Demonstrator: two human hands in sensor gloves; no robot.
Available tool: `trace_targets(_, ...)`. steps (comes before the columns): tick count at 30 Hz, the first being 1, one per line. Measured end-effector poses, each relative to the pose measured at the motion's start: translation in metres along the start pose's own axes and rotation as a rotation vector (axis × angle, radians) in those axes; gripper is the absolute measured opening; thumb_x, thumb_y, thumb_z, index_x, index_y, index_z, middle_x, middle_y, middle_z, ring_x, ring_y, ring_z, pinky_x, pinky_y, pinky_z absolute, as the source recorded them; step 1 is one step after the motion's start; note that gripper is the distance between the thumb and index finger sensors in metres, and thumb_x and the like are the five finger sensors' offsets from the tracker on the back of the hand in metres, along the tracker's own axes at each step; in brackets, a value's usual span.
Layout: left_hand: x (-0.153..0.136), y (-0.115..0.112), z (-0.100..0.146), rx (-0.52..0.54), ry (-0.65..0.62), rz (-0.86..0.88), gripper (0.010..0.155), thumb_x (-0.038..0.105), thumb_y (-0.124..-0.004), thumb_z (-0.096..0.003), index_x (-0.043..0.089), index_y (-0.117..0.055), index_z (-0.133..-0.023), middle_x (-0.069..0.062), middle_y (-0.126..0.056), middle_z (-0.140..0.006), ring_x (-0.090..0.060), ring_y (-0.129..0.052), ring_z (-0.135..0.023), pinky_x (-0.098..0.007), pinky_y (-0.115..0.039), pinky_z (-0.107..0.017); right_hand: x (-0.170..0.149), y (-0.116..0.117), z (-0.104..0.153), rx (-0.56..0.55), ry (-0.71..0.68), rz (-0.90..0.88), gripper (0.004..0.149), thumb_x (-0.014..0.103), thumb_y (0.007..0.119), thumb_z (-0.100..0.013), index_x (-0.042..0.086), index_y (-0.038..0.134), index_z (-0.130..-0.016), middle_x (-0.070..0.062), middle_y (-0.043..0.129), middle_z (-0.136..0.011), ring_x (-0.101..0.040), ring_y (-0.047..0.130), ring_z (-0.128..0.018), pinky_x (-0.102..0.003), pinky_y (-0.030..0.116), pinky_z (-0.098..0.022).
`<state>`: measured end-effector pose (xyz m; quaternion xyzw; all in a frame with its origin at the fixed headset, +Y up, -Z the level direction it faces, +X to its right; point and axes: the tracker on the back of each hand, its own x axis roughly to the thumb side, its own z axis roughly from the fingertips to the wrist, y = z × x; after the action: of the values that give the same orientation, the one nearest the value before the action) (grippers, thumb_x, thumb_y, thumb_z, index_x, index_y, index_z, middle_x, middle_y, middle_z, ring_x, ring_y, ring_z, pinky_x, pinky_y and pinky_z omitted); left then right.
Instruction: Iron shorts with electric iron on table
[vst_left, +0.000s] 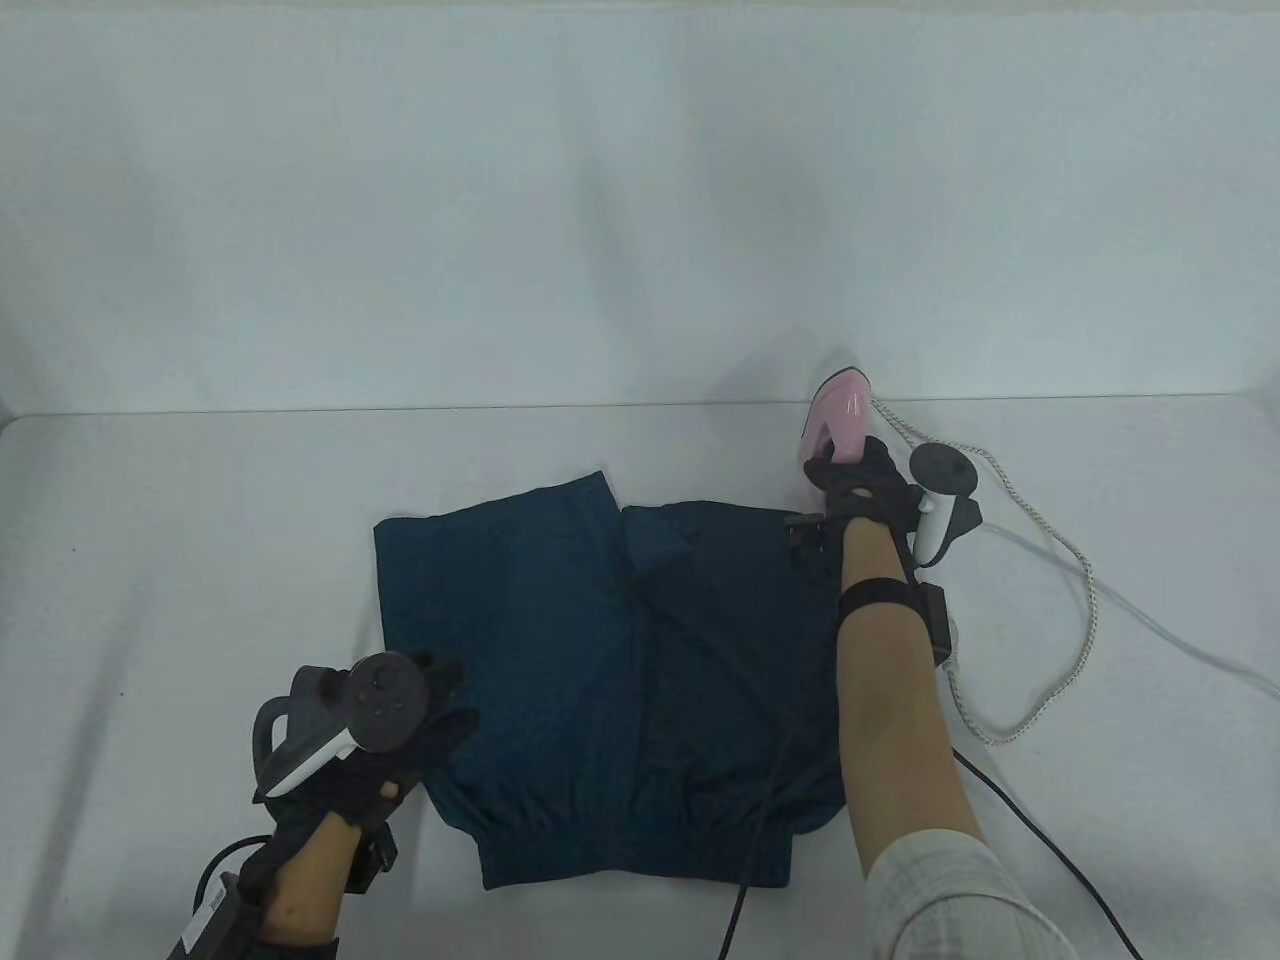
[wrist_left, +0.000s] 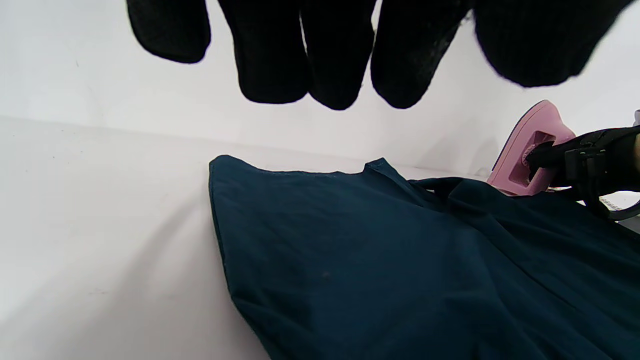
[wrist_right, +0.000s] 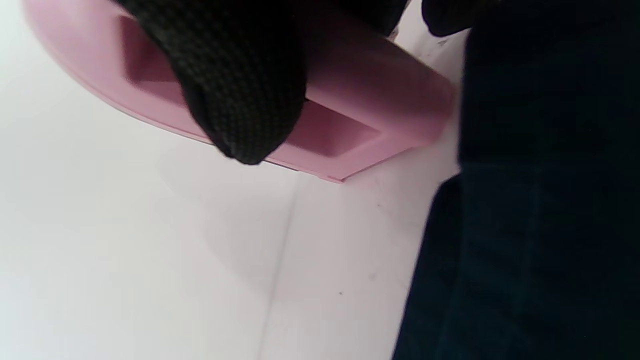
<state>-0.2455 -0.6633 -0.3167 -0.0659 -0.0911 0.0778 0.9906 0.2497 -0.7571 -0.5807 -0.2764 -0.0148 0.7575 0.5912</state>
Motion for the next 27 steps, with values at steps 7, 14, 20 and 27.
trace_targets(7, 0.001, -0.001, -0.001, 0.000, -0.006, -0.010, 0.064, 0.061, -0.074, -0.0461, 0.033, -0.067, -0.103, 0.000, -0.066, -0.111, -0.035, -0.071, -0.101, -0.064, -0.055, -0.074, 0.003, -0.001, 0.007, -0.026, 0.051, 0.058, 0.050, 0.036, 0.099, -0.041, 0.040, 0.075, -0.085, 0.010, 0.073, -0.099, -0.025, 0.073, -0.102, -0.054, 0.057, -0.073)
trace_targets(14, 0.007, -0.003, -0.003, -0.006, -0.019, -0.028, 0.064, 0.061, -0.074, -0.0462, 0.033, -0.067, -0.103, 0.000, -0.066, -0.111, -0.035, -0.071, -0.101, -0.064, -0.055, -0.074, 0.016, -0.004, 0.020, -0.023, 0.096, 0.140, 0.068, 0.041, 0.093, -0.045, 0.029, 0.059, -0.102, -0.002, 0.058, -0.109, -0.036, 0.066, -0.103, -0.059, 0.051, -0.073)
trace_targets(20, 0.011, -0.001, -0.001, 0.018, -0.025, -0.045, 0.064, 0.061, -0.074, -0.0462, 0.033, -0.067, -0.103, 0.000, -0.066, -0.111, -0.035, -0.071, -0.101, -0.064, -0.055, -0.074, 0.039, -0.011, 0.038, -0.026, 0.079, 0.138, 0.081, 0.044, 0.090, -0.047, 0.023, 0.042, -0.109, -0.008, 0.045, -0.113, -0.041, 0.057, -0.105, -0.061, 0.047, -0.073)
trace_targets(27, 0.015, -0.002, -0.001, 0.055, 0.005, -0.086, 0.064, 0.062, -0.073, -0.0462, 0.033, -0.068, -0.103, 0.001, -0.067, -0.111, -0.033, -0.073, -0.100, -0.063, -0.057, -0.074, 0.068, -0.024, 0.067, -0.068, -0.046, 0.381, 0.083, 0.050, 0.084, -0.050, 0.021, 0.037, -0.111, -0.009, 0.040, -0.115, -0.045, 0.047, -0.107, -0.062, 0.043, -0.074)
